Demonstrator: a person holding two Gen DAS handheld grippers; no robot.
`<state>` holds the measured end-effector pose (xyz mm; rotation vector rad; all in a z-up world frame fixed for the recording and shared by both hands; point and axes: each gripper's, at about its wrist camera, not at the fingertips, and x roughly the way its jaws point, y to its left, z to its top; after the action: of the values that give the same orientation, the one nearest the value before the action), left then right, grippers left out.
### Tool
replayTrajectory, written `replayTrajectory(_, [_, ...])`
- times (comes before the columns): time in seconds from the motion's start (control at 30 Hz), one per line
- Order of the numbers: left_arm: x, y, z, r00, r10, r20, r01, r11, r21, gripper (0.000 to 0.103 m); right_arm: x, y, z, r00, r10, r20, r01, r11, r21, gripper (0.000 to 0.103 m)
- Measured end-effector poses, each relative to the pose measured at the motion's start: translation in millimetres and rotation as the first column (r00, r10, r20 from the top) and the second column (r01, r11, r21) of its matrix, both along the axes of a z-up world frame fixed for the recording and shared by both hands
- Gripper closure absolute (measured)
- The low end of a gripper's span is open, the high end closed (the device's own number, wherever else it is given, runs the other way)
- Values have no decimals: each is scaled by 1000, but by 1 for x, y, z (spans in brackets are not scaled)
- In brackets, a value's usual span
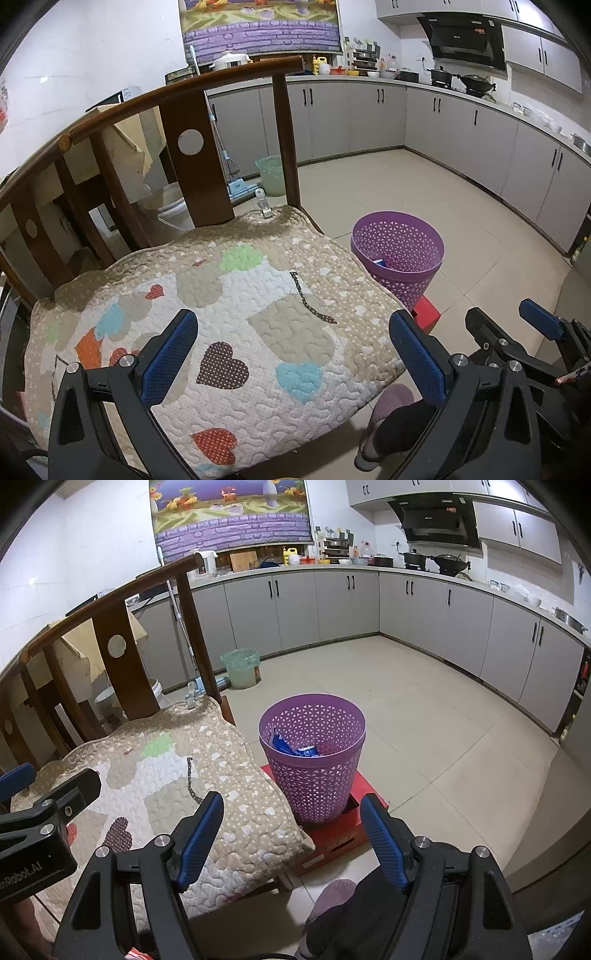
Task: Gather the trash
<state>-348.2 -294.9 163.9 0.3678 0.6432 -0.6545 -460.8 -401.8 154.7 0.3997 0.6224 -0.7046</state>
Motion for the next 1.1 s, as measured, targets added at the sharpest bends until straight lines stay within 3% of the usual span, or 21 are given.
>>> replayTrajectory(0.23, [2, -3, -4, 999, -11, -37, 12, 1000, 10, 0, 1, -2, -2, 1000, 1, -3, 0, 1000, 9, 23])
replayTrajectory(1.1, [1, -5, -8, 998, -30, -52, 30, 999, 17, 0, 1, -5, -8, 1000, -3, -11, 4, 999, 37, 22])
